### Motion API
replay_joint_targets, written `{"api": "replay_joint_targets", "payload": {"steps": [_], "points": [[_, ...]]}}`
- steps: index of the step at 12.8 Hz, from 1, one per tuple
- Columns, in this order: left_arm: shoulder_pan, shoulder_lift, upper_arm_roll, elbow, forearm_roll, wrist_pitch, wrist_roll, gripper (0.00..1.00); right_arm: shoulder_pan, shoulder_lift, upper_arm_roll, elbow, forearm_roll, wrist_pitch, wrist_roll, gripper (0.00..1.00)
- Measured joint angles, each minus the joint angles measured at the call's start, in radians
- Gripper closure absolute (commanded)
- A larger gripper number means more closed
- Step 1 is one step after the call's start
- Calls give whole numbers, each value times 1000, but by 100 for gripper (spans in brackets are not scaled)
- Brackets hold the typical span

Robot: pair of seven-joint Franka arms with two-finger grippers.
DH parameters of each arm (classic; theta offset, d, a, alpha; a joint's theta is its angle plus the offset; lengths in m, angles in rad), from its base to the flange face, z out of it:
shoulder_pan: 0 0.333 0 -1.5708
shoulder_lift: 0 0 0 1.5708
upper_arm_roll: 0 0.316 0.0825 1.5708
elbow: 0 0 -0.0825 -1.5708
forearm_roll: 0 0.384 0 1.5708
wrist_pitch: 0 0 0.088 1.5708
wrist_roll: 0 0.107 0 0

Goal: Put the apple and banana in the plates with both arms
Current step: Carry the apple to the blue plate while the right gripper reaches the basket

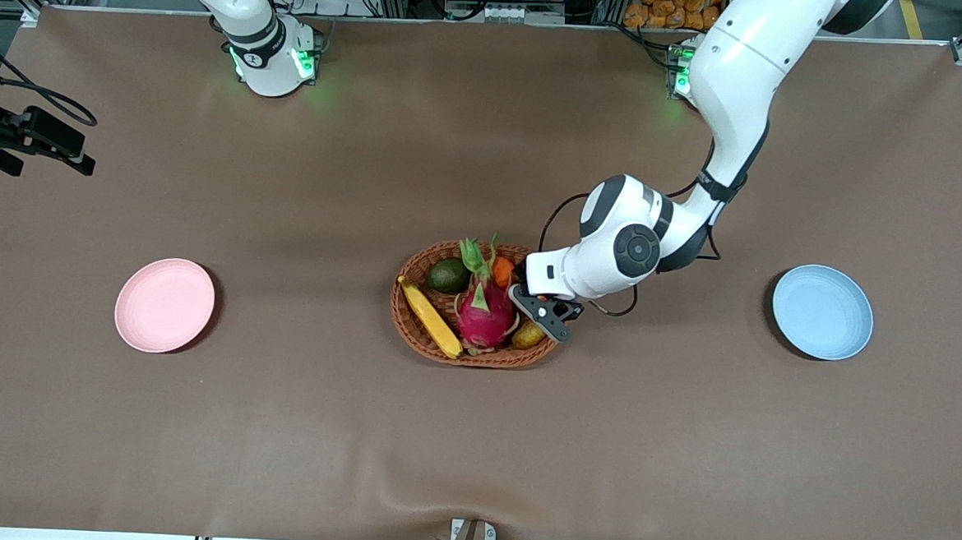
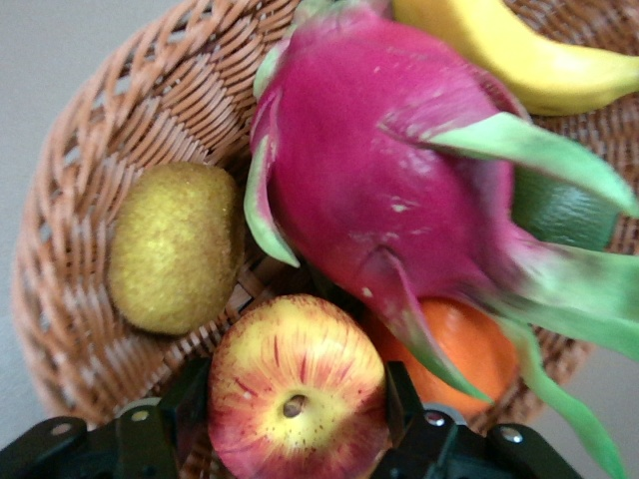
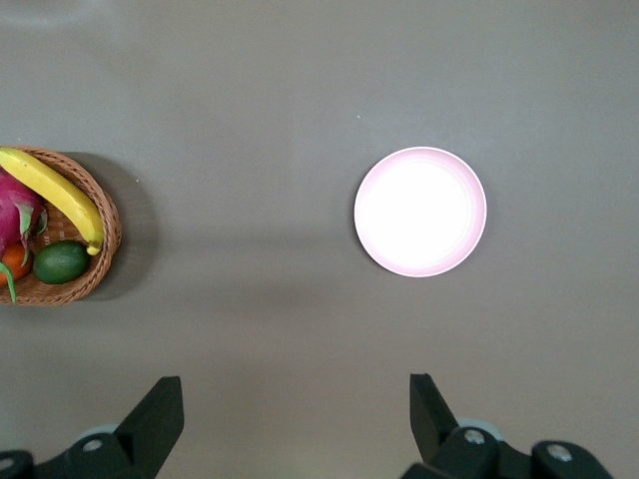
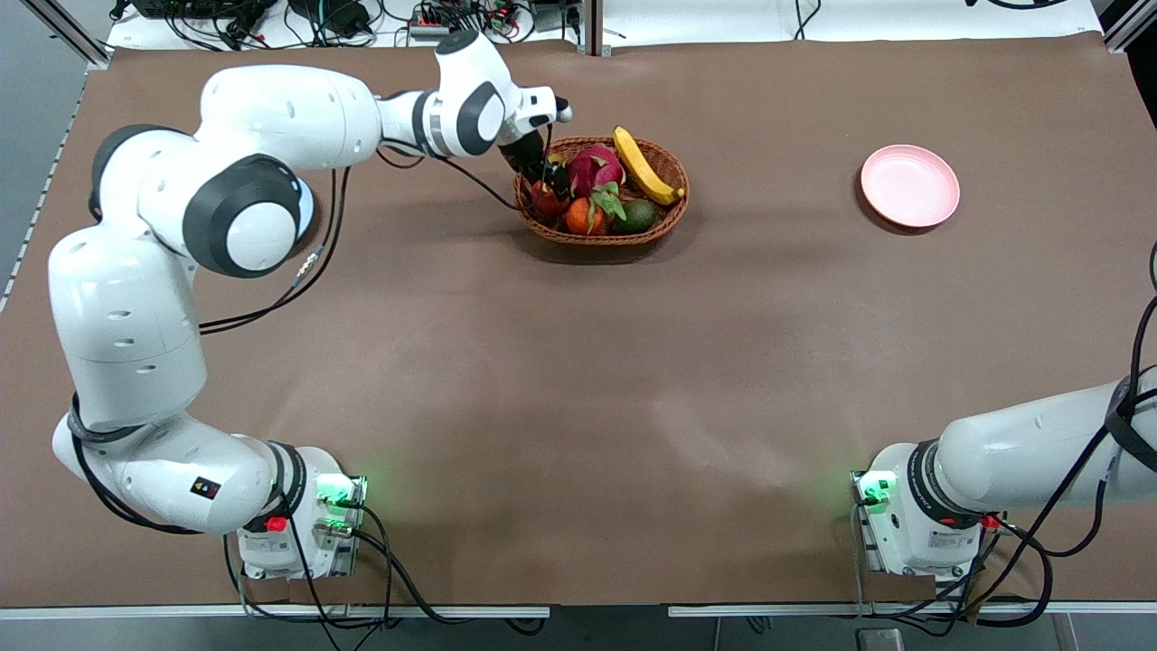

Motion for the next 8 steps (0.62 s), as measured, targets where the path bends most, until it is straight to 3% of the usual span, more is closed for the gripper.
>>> {"api": "replay_joint_targets", "payload": {"steps": [4, 8], "points": [[46, -109, 8, 3, 0, -142, -7, 59, 38, 33, 2, -3, 0, 11, 0, 0], [201, -175, 14, 1, 0, -269, -5, 59, 92, 101, 4, -14, 0, 53, 0, 0]]}}
